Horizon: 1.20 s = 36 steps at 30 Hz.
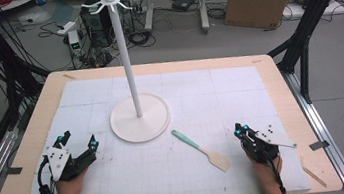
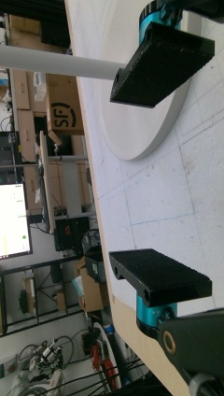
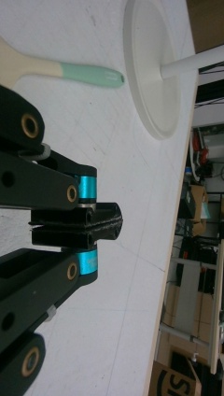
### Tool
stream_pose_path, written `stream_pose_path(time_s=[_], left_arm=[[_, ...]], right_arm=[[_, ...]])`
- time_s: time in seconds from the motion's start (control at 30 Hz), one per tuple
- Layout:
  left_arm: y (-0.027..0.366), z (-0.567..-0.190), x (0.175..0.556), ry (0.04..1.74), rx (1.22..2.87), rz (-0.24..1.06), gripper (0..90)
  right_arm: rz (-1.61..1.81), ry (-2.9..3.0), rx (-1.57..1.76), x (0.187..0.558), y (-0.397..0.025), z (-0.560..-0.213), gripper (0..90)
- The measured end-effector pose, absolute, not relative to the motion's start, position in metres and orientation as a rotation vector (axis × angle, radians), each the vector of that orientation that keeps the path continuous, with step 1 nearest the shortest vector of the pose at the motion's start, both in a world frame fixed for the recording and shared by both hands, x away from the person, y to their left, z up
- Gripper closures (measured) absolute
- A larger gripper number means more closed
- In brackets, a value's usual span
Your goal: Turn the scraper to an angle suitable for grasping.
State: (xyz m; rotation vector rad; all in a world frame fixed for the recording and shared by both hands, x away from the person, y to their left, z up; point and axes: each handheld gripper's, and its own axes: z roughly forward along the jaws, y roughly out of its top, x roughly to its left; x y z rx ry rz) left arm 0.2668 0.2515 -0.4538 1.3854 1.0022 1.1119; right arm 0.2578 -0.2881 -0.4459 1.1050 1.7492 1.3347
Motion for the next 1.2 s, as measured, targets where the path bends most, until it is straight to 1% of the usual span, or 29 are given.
stream_pose_path(time_s=[0.5, 0.6, 0.83, 1.2], left_arm=[[0.25, -0.454, 0.266, 0.998, 1.388, 1.115, 20.1], [0.251, -0.454, 0.266, 0.998, 1.389, 1.114, 20.1], [0.251, -0.454, 0.266, 0.995, 1.389, 1.113, 20.1], [0.251, -0.454, 0.266, 0.994, 1.388, 1.113, 20.1]], right_arm=[[1.373, 1.942, 1.03, 0.261, -0.278, -0.445, 90.0], [1.403, 2.004, 1.003, 0.261, -0.271, -0.444, 90.0], [1.397, 2.222, 0.886, 0.259, -0.239, -0.446, 90.0], [1.376, 2.36, 0.833, 0.257, -0.227, -0.447, 90.0]])
